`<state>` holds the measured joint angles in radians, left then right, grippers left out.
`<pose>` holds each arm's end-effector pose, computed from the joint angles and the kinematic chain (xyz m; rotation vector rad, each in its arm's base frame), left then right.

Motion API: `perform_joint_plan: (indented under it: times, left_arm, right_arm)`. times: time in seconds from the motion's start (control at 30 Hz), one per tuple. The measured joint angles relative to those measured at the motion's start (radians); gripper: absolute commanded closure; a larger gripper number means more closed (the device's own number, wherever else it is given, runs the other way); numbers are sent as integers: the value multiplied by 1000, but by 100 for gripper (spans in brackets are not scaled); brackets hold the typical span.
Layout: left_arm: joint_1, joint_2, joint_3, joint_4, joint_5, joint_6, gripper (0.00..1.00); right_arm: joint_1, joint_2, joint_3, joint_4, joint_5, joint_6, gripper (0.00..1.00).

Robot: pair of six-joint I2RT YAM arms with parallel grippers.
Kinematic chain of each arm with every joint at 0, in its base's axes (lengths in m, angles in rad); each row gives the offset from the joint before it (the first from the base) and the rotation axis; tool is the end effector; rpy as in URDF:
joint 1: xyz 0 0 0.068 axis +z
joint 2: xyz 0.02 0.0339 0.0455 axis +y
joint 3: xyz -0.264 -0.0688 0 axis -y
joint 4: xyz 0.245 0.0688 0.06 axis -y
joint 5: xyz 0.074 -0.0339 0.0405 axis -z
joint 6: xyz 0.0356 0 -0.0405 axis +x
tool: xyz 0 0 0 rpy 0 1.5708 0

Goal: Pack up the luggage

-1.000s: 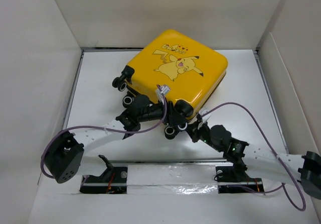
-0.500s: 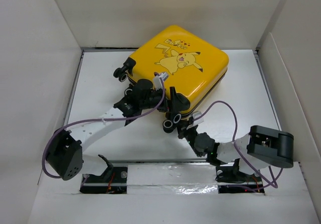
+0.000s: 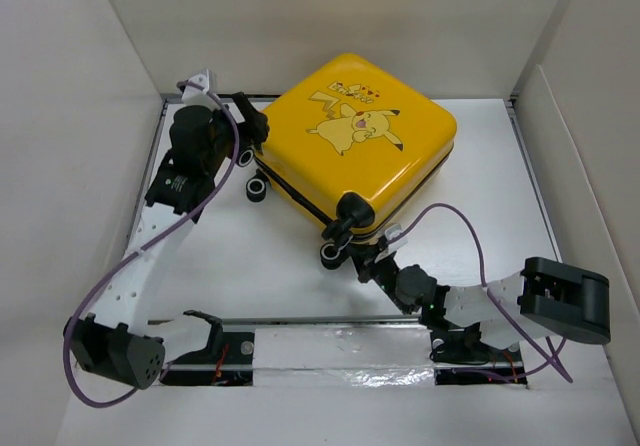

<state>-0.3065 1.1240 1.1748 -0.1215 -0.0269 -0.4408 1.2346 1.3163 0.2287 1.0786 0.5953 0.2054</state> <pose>0.2452 -0.0766 0.4162 -0.1329 1.6648 -0.5470 0.0927 0.2048 0.1790 -0.3520 1.5779 0.6541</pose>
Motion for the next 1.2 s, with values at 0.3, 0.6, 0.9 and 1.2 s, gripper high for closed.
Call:
perform_joint_plan:
  times: [0.3,0.6,0.9,1.2]
  left_arm:
    - [81,158,58,-179,-80,338,1]
    - [87,306,72,-190,-26,522,1]
    - [134,451,138,-216,13,591,4]
    - [134,454,150,-195,88,604,38]
  right_arm:
    - [-37,-21,-8,-10,-117,2,100]
    - [-86,-88,-36,-42,-218,16,100]
    - [-95,-113,-43,-69,-240,20,100]
    - [-115,-114,-47,-67,-271,33,100]
